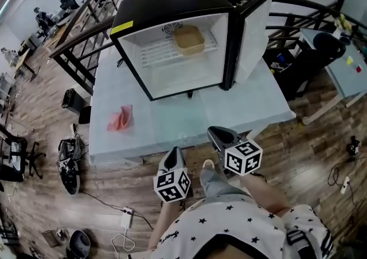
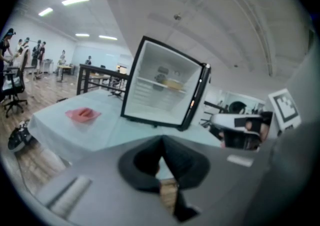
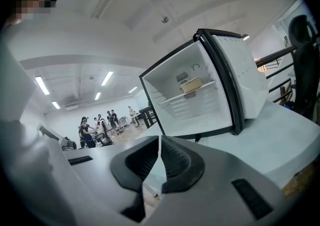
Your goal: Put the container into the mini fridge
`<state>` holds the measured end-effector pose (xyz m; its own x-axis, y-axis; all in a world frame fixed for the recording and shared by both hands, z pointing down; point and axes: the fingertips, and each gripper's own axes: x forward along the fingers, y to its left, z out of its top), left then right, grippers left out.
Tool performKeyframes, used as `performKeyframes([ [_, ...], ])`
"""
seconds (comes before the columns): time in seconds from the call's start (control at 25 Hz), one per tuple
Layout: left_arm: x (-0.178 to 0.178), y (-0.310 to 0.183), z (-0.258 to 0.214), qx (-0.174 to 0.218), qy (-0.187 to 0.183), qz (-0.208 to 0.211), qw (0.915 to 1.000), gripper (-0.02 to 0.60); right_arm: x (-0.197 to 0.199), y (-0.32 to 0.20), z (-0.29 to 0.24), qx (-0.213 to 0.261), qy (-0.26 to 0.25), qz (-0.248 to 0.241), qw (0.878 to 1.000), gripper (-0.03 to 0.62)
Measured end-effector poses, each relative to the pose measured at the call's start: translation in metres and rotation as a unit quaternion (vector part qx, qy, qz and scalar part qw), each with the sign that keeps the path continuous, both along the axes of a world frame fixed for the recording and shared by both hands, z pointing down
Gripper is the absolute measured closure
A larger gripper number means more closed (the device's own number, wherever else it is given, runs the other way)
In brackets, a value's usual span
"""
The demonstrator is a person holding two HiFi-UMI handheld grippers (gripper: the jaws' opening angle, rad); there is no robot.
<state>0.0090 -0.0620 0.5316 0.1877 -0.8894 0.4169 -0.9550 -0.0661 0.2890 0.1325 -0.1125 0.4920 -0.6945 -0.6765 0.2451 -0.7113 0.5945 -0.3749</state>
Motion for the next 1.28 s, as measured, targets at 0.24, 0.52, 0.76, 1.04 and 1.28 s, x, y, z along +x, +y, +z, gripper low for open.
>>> performKeyframes([
  [0.24, 0.008, 0.032, 0.007, 0.000, 0.003, 0.004, 1.0000, 0.575, 0.002, 0.037, 0.007, -0.002, 0.000, -0.004, 1.000, 0.562],
  [0.52, 0.014, 0.063, 0.015, -0.002, 0.008, -0.002, 1.0000, 0.575, 0.007, 0.069, 0.013, -0.006, -0.004, -0.010, 1.000, 0.563],
  [0.76, 0.022, 0.078, 0.017, -0.004, 0.011, -0.002, 0.9999, 0.575, 0.011, 0.087, 0.017, -0.008, -0.002, -0.015, 1.000, 0.563],
  [1.04, 0.026, 0.083, 0.015, 0.000, 0.011, -0.002, 0.9999, 0.575, 0.015, 0.095, 0.019, -0.004, 0.008, -0.014, 1.000, 0.571],
  [1.28, 0.027, 0.085, 0.013, 0.001, 0.010, -0.004, 0.9999, 0.575, 0.016, 0.097, 0.015, 0.004, 0.006, -0.016, 1.000, 0.572],
])
